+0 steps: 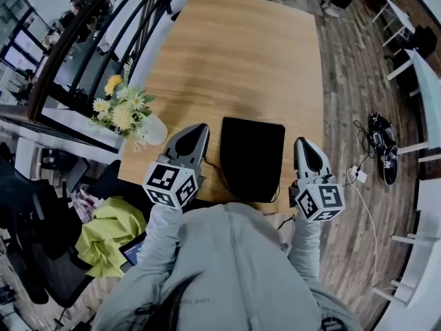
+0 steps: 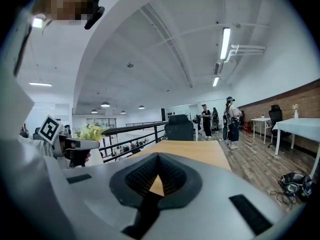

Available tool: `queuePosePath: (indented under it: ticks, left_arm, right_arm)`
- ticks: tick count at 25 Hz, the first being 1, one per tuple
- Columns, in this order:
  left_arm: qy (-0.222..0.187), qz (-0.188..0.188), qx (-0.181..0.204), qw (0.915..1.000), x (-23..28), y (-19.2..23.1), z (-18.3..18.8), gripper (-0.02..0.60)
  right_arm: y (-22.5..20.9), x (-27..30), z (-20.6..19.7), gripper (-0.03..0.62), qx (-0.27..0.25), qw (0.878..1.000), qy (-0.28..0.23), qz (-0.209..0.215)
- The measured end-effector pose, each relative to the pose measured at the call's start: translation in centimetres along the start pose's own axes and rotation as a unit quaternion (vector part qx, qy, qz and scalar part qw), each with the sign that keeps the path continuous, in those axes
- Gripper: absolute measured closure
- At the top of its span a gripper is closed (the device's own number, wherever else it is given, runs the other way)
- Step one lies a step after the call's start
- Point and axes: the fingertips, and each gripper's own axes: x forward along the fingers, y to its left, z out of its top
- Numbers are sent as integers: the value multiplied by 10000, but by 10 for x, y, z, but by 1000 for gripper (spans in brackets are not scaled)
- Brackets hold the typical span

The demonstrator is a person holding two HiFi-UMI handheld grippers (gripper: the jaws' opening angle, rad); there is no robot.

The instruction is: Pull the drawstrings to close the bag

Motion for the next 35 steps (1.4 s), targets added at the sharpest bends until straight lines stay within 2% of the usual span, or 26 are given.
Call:
queuePosePath:
  ticks: [16,23,35]
  left_arm:
    - [177,-95,-34,9998,5,10,-5,555]
    - [240,-138,-78,9996,9,19,-7,554]
    - [419,-246,-177,9987,16,26,-15,554]
  right_arm:
    - [-2,5,-4,572,59,9997,53,-221]
    - [0,14,-6,572,-93,9994,188,-289]
    - [-1,13,-13,572,19,9984,323,-456]
